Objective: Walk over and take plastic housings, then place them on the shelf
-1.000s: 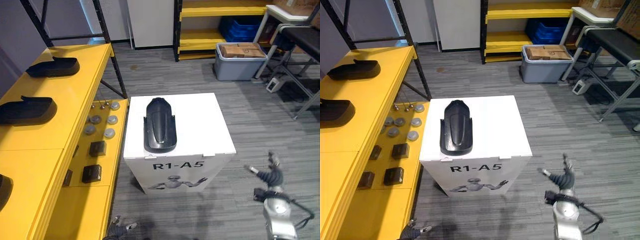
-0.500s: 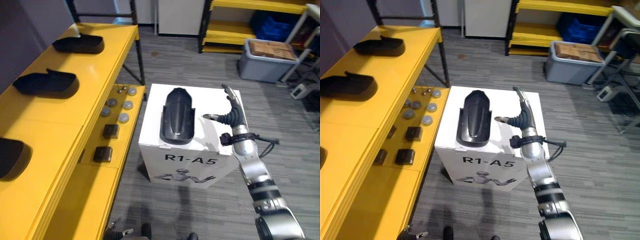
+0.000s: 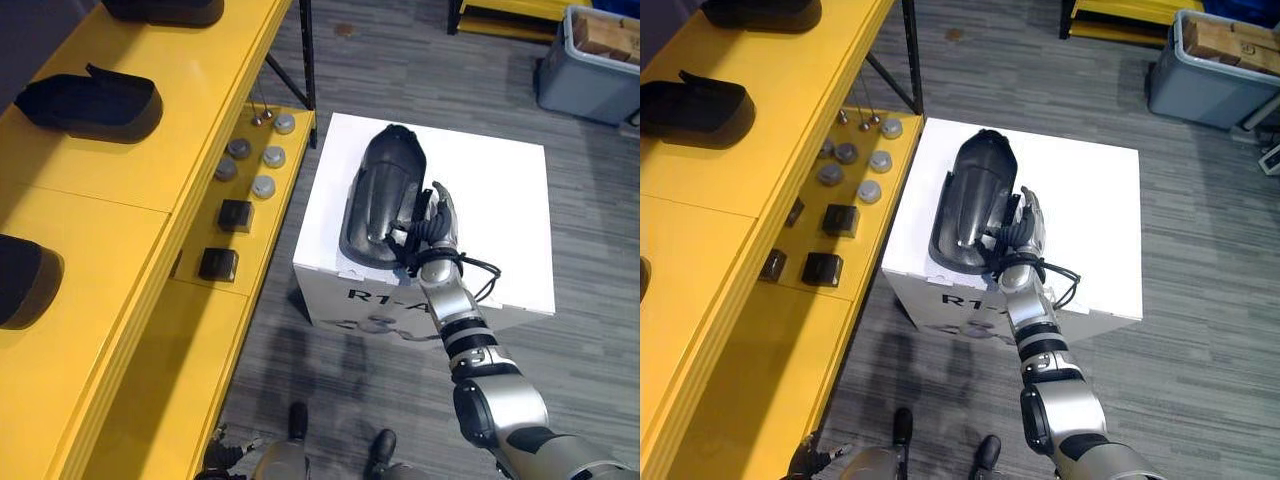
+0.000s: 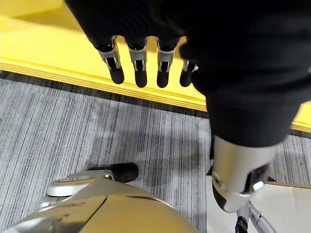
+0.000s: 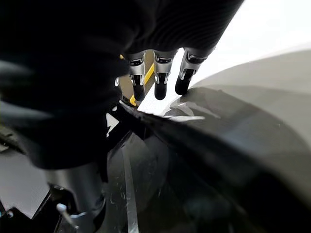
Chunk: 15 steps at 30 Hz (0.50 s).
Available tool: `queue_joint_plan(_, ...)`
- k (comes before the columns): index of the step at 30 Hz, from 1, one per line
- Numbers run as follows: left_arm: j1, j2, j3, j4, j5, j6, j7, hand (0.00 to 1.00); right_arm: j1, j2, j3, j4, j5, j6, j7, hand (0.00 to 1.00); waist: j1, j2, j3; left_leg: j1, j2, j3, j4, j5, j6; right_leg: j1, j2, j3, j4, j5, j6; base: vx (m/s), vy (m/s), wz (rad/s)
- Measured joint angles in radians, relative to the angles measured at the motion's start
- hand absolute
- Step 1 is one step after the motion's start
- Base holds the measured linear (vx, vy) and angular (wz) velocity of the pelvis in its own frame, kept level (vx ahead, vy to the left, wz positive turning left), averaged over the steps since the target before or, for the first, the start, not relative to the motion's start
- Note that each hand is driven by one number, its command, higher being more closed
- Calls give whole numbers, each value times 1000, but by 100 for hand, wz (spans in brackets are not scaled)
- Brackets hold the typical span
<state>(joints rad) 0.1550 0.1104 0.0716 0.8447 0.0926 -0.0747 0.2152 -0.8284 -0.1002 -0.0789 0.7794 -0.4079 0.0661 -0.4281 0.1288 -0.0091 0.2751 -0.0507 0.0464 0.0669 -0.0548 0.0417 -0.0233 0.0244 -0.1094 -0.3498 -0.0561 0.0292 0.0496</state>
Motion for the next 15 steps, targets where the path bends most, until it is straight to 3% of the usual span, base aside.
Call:
queue_joint_plan(2, -6, 0, -2, 0, -16, 0, 10, 0, -33, 0, -1, 37, 0, 2, -13, 0, 1, 1, 8, -3, 1, 0, 0, 3, -2, -5, 0, 1, 4, 0, 0, -24, 11, 0)
queue_joint_plan(3, -13, 0, -2, 0, -30, 0, 20, 0, -58, -1, -9, 62, 1, 6, -18, 100, 2, 0, 16, -8, 1, 0, -1, 9, -5, -13, 0, 1, 10, 0, 0, -35, 15, -1)
queue_joint_plan(10, -33, 5, -3, 2, -41, 3, 22, 0, -125, -31, -38, 112, 2, 8, -3, 100, 10, -7, 35, -14, 5, -2, -30, 33, -11, -36, 4, 3, 16, 4, -3, -56, 19, -1)
queue_joint_plan(15, -45, 17, -3, 3, -52, 9, 22, 0, -148, -45, -16, 123, 4, 6, 24, 100, 10, -26, 49, -14, 7, 2, -31, 34, -12, -40, 5, 9, 19, 4, -4, -18, 11, -2)
